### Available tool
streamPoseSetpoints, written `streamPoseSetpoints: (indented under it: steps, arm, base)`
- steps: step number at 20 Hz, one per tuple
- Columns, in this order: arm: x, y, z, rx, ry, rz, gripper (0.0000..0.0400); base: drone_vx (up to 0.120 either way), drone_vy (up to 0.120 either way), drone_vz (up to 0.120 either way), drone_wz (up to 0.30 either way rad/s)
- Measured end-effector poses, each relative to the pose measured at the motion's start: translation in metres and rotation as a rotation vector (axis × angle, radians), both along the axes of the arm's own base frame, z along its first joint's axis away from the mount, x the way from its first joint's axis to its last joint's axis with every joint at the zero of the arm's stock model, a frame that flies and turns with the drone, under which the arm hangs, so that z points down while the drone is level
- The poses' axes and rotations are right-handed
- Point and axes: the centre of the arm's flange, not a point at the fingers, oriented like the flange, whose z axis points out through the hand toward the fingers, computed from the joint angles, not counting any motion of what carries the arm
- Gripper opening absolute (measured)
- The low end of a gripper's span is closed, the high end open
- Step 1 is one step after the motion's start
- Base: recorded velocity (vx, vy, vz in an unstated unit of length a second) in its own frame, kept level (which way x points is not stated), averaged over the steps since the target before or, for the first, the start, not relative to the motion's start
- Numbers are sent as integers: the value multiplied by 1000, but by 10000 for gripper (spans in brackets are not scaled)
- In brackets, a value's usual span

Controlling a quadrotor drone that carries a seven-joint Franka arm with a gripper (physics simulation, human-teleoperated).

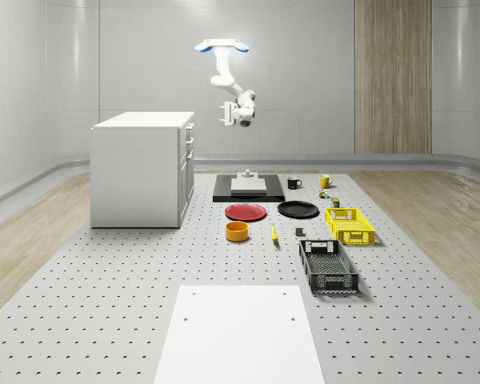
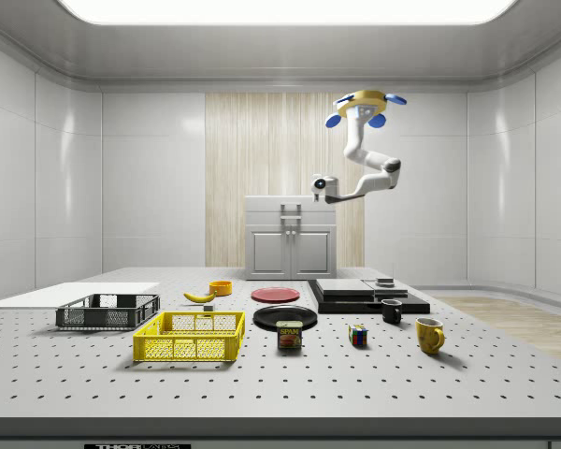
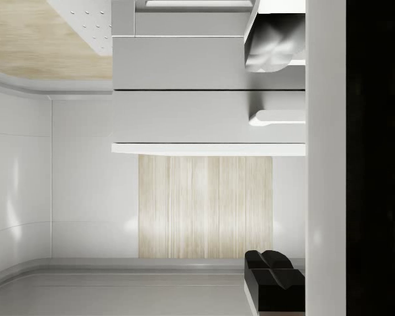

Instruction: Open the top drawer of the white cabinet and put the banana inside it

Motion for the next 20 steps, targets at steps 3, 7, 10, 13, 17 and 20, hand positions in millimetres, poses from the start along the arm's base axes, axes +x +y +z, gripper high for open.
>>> streamPoseSetpoints:
  steps: [3, 7, 10, 13, 17, 20]
  arm:
    - [0, 0, 0, 0, 0, 0, 400]
    - [0, 0, 0, 0, 0, 0, 400]
    - [0, 0, 0, 0, 0, 0, 400]
    - [0, 0, 0, 0, 0, 0, 400]
    - [0, 0, 0, 0, 0, 0, 400]
    - [0, 0, 0, 0, 0, 0, 400]
  base:
    - [120, -120, 0, 0]
    - [50, -120, -40, 0]
    - [0, -13, -120, 0]
    - [0, 0, -120, 0]
    - [60, 0, -100, 0]
    - [120, 0, 0, 0]
